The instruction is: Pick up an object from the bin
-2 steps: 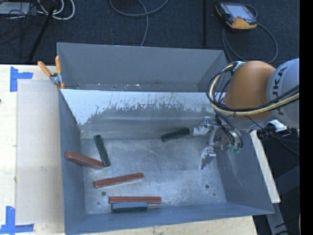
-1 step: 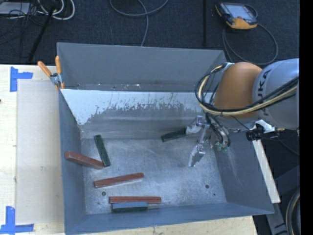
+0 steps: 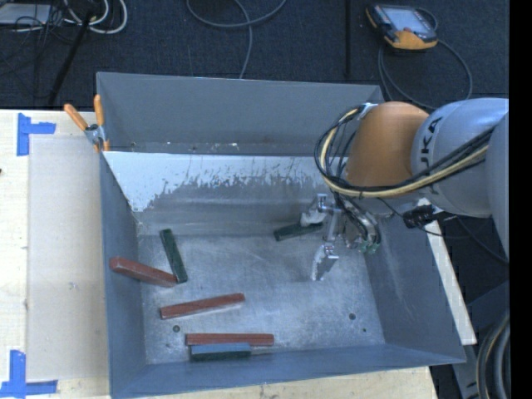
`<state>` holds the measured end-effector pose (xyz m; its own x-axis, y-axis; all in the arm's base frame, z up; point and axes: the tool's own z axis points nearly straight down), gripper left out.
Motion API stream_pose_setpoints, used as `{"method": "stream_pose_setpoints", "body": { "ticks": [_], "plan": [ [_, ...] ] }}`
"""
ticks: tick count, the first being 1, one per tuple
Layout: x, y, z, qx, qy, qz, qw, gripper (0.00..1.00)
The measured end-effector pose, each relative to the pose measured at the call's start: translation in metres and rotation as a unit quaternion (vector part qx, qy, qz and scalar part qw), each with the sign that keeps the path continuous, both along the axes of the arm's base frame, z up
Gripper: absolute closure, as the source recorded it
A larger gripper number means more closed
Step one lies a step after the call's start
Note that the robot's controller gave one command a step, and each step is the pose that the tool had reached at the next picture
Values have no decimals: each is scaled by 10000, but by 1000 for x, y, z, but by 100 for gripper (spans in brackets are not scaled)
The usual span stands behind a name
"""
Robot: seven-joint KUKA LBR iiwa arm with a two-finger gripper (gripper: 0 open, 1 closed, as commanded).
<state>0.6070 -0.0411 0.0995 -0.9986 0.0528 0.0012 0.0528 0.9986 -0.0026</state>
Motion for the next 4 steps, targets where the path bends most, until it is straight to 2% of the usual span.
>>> {"method": "stream_pose_setpoints", "body": {
  "ticks": [1,2,3,4],
  "plan": [
    [10,47,5,15,-14,-224,9997,0],
    [17,12,-23,47,-31,381,9993,100],
    [17,12,-23,45,-32,384,9992,100],
    [12,42,136,15,-36,510,9987,100]
  ]
}}
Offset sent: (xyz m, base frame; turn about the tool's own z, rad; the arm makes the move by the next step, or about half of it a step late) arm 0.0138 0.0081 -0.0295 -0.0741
